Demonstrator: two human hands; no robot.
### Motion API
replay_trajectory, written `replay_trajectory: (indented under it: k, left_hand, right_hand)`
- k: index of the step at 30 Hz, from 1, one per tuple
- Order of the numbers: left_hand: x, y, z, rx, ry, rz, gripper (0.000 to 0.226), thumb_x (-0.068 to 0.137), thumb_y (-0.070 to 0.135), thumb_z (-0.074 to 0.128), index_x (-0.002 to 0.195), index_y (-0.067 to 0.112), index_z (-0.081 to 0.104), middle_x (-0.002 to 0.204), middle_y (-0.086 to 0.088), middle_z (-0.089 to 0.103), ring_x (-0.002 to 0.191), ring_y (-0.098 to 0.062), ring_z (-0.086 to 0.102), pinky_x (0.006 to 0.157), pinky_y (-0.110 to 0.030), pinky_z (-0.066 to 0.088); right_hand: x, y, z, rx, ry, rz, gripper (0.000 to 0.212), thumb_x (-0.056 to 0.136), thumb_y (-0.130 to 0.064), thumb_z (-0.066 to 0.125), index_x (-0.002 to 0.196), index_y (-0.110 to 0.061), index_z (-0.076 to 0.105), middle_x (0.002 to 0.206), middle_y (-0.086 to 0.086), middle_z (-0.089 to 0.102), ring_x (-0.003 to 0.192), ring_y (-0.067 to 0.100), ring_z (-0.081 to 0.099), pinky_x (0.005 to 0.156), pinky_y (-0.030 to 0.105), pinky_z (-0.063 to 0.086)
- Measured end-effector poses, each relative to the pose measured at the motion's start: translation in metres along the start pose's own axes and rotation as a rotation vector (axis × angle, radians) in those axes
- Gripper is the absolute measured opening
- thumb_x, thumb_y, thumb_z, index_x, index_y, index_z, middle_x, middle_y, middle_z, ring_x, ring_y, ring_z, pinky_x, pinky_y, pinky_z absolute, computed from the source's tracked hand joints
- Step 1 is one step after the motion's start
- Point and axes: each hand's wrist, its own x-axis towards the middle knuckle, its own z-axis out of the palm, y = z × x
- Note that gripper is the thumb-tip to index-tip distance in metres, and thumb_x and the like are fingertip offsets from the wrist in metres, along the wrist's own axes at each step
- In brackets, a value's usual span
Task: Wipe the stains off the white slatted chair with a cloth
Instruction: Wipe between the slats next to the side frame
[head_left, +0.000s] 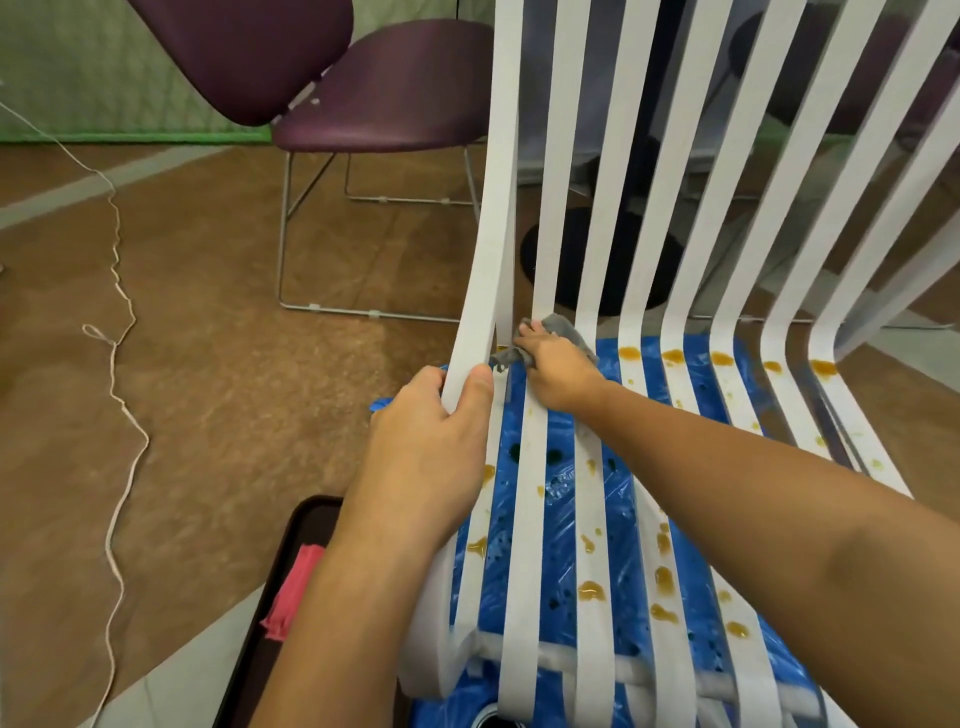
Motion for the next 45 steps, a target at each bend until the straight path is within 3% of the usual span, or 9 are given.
replay_trajectory:
  k: [6,11,14,20,23,26,35,42,45]
  left_hand:
    - [0.002,0.001,0.0,0.007,-0.009,-0.005,0.031,0.102,0.056,0.042,0.095,0.03,0.059,0.075,-0.001,0.064,0.063,-0.015,0.062,0.06,-0.039,0.057]
    - [0.001,-0.001,0.002,0.018,-0.005,-0.003,0.029,0.102,0.056,0.041,0.092,0.032,0.055,0.076,0.001,0.065,0.068,-0.019,0.066,0.061,-0.042,0.058]
    - [0.001,0.0,0.001,0.018,0.001,-0.004,0.029,0.102,0.056,0.042,0.091,0.033,0.056,0.076,0.002,0.065,0.067,-0.016,0.065,0.062,-0.041,0.058]
    - [0.001,-0.001,0.002,-0.005,-0.001,-0.006,0.029,0.101,0.056,0.043,0.094,0.031,0.058,0.074,0.003,0.064,0.064,-0.013,0.063,0.057,-0.034,0.053]
    - [0.003,-0.002,0.003,-0.005,0.001,-0.007,0.029,0.101,0.056,0.043,0.09,0.032,0.056,0.074,0.003,0.064,0.064,-0.012,0.063,0.056,-0.031,0.049]
    - [0.004,-0.004,0.003,-0.017,0.001,-0.008,0.028,0.102,0.055,0.043,0.094,0.032,0.058,0.072,0.004,0.063,0.061,-0.009,0.062,0.053,-0.028,0.047]
    - [0.005,-0.005,0.003,-0.008,-0.005,-0.007,0.028,0.102,0.054,0.043,0.092,0.032,0.056,0.074,0.004,0.063,0.063,-0.008,0.063,0.052,-0.026,0.047]
    - [0.006,-0.004,0.004,-0.046,-0.019,-0.01,0.03,0.103,0.053,0.043,0.103,0.028,0.06,0.072,0.006,0.061,0.06,-0.007,0.059,0.053,-0.023,0.044]
    - [0.006,-0.005,0.004,-0.047,-0.014,-0.005,0.032,0.103,0.053,0.043,0.103,0.025,0.06,0.074,0.006,0.06,0.063,-0.009,0.061,0.055,-0.028,0.046]
  right_hand:
    - [-0.001,-0.004,-0.002,-0.056,-0.094,0.001,0.048,0.103,-0.009,0.042,0.15,-0.005,0.035,0.155,0.008,0.034,0.14,0.025,0.038,0.107,0.024,0.034]
    - [0.012,-0.013,0.001,-0.248,-0.148,0.027,0.044,0.096,-0.009,0.053,0.14,-0.007,0.048,0.151,0.013,0.037,0.142,0.026,0.029,0.116,0.034,0.022]
    - [0.021,-0.023,0.011,-0.332,-0.192,0.094,0.061,0.093,-0.01,0.059,0.15,-0.007,0.036,0.162,0.016,0.016,0.151,0.03,0.008,0.122,0.044,0.011]
    - [0.003,-0.025,0.037,-0.321,0.071,0.138,0.075,0.095,-0.018,0.055,0.156,-0.007,0.013,0.164,0.017,0.003,0.152,0.033,0.0,0.122,0.047,0.006]
    - [-0.003,-0.029,0.041,-0.376,0.221,0.267,0.069,0.091,-0.033,0.055,0.148,-0.009,0.026,0.155,0.022,0.021,0.143,0.04,0.019,0.118,0.055,0.016]
    - [-0.005,-0.045,0.046,-0.304,0.204,0.362,0.063,0.09,-0.037,0.057,0.141,-0.009,0.035,0.143,0.025,0.034,0.132,0.042,0.034,0.113,0.053,0.03]
    - [0.025,-0.044,0.046,-0.073,0.039,0.493,0.08,0.087,-0.037,0.068,0.151,-0.013,0.026,0.159,0.023,-0.006,0.131,0.047,0.036,0.102,0.047,0.043]
    - [0.003,-0.04,0.058,-0.173,0.0,0.407,0.105,0.092,-0.035,0.064,0.155,-0.012,-0.016,0.16,0.023,-0.02,0.142,0.049,0.024,0.104,0.047,0.044]
    - [0.003,-0.039,0.052,-0.101,-0.037,0.43,0.114,0.089,-0.031,0.069,0.152,-0.005,-0.021,0.16,0.018,-0.023,0.144,0.048,0.018,0.105,0.049,0.042]
